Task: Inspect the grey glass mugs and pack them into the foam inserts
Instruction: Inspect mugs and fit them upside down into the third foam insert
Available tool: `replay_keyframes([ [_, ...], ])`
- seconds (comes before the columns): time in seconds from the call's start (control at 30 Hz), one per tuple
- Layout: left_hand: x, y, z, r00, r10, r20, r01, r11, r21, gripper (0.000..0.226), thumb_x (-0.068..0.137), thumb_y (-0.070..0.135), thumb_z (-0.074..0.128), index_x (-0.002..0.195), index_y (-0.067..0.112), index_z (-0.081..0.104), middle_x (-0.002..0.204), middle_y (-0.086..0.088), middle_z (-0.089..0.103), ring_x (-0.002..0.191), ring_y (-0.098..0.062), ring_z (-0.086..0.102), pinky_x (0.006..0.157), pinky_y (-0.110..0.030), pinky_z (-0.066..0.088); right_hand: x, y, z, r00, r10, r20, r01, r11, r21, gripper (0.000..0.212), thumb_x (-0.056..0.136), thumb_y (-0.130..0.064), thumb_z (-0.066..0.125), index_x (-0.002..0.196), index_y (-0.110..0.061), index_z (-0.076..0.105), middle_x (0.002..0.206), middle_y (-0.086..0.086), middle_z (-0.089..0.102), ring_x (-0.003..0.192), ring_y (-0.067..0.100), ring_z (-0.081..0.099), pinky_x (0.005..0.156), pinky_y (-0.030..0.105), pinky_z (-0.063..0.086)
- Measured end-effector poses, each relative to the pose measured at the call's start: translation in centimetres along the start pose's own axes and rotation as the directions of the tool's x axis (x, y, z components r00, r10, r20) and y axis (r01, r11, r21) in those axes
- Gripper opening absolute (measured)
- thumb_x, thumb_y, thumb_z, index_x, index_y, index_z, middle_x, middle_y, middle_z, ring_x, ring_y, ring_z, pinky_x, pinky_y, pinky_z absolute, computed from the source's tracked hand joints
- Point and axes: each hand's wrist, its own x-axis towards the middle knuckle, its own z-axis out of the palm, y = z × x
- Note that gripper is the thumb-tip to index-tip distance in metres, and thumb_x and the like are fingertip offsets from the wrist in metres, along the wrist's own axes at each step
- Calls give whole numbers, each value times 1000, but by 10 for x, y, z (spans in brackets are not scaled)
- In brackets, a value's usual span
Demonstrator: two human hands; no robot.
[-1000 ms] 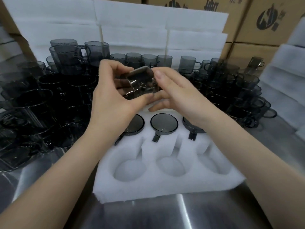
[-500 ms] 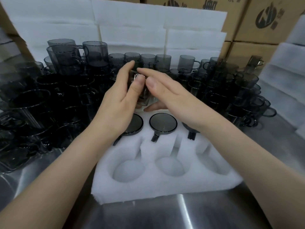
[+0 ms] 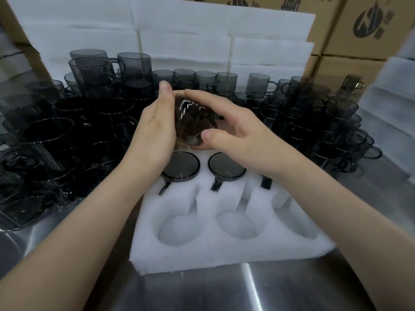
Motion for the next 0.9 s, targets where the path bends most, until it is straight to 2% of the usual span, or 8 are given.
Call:
replay_keyframes([
  [0.07, 3, 0, -1, 998, -57, 33, 59, 997, -58, 58, 99, 54, 17, 88, 45, 73, 88, 8, 76, 86, -9, 72, 72, -28, 58, 0, -1, 0, 1000, -11, 5, 11, 1000, 7, 66, 84, 19, 42, 144, -5, 37, 146, 10, 43, 139, 21, 38, 111, 46, 38],
  [0.17, 5, -1, -1, 994, -63, 89, 74, 988, -133, 54, 95, 59, 18, 103, 45, 70, 106, 4, 74, 103, -14, 69, 91, -45, 54, 1, -1, 2, 999, -41, -24, 42, 998, 56, 71, 76, 21, 38, 142, -7, 39, 143, 10, 45, 140, 22, 38, 112, 47, 37],
  [0.3, -2, -3, 2, 986, 55, 158, -33, 989, -143, 52, 94, 59, 22, 132, 37, 50, 124, 7, 65, 118, -10, 61, 101, -44, 49, 6, 1, 1, 981, 119, -154, -64, 944, 324, 64, 81, 18, 30, 124, -19, 60, 131, 4, 59, 119, 20, 60, 96, 45, 53],
  [0.43, -8, 0, 6, 967, 173, 185, -178, 984, 9, 54, 86, 59, 43, 133, 31, 39, 111, 26, 61, 110, 0, 59, 100, -40, 48, 11, 4, -3, 953, 229, -199, -85, 831, 549, 48, 85, 14, 31, 112, -13, 61, 113, 6, 64, 103, 19, 65, 84, 39, 58],
  [0.53, -10, 2, 5, 977, 206, 55, -211, 973, 94, 51, 88, 60, 38, 125, 27, 47, 92, 30, 61, 92, 1, 60, 85, -35, 52, 13, 6, -2, 964, 222, -146, -128, 869, 478, 43, 85, 2, 39, 121, -15, 54, 120, 8, 57, 105, 24, 61, 84, 40, 57],
  [0.7, -12, 6, 4, 981, 189, -45, -187, 981, 52, 47, 94, 56, 27, 117, 26, 57, 101, 2, 68, 97, -22, 67, 84, -53, 53, 10, 9, 3, 977, 187, -107, -172, 976, 133, 62, 87, -41, 61, 140, -20, 39, 123, -6, 55, 109, 6, 59, 93, 32, 51],
  [0.8, -10, 6, 3, 984, 167, -67, -166, 986, 14, 46, 101, 43, 24, 118, 22, 61, 104, 3, 70, 99, -14, 67, 86, -44, 55, 7, 9, 5, 987, 115, -107, -117, 993, -5, 54, 92, -25, 61, 139, -14, 35, 124, -6, 51, 113, 5, 53, 100, 26, 46],
  [0.9, -8, 5, 0, 989, 144, -32, -146, 985, -89, 46, 103, 37, 25, 120, 18, 63, 104, -1, 71, 99, -14, 69, 80, -36, 57, 7, 9, 2, 992, 83, -91, -84, 997, -2, 50, 94, -18, 60, 138, -16, 36, 121, -10, 49, 107, 1, 52, 91, 18, 46],
])
